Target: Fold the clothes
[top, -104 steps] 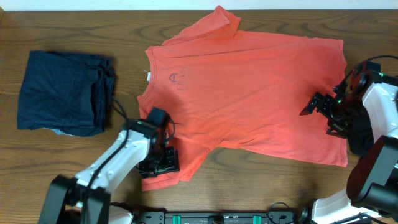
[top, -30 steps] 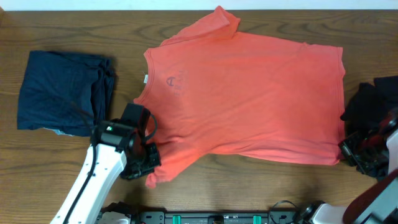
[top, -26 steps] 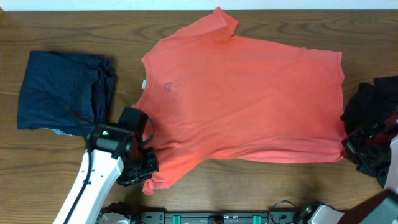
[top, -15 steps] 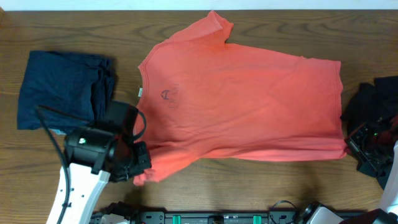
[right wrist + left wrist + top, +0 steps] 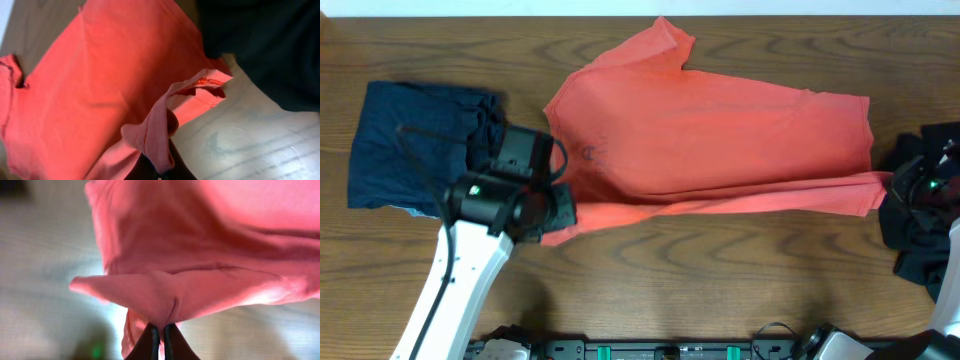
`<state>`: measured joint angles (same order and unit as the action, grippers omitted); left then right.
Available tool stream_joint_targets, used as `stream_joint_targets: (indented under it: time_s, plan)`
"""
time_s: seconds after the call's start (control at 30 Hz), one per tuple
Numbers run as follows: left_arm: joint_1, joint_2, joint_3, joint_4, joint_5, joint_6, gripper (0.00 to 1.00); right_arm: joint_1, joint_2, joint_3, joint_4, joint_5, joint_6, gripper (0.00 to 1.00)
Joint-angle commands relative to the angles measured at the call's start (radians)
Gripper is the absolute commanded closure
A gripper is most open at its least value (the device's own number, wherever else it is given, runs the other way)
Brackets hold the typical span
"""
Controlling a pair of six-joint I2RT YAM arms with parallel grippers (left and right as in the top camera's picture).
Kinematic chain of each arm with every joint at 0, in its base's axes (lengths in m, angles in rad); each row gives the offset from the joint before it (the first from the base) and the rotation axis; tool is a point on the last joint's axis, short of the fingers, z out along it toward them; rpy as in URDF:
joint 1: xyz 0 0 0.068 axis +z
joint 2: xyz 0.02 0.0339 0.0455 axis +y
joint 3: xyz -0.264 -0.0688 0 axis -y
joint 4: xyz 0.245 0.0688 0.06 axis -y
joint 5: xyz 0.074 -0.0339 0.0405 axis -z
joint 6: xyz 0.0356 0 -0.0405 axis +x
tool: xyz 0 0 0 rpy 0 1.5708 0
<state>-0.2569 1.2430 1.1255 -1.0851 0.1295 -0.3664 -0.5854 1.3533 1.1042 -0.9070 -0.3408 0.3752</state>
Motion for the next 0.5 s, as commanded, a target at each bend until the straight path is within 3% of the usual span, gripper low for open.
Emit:
stream_joint_targets:
  time_s: [0.0, 0.47]
  plan:
    - [0.004, 0.047, 0.014, 0.061, -0.018, 0.077, 0.94, 0.012, 0.027, 0.012, 0.028, -0.027, 0.068, 0.99]
    - [0.004, 0.134, 0.014, 0.381, -0.056, 0.278, 0.94, 0.03, 0.244, 0.012, 0.161, -0.031, 0.097, 0.99]
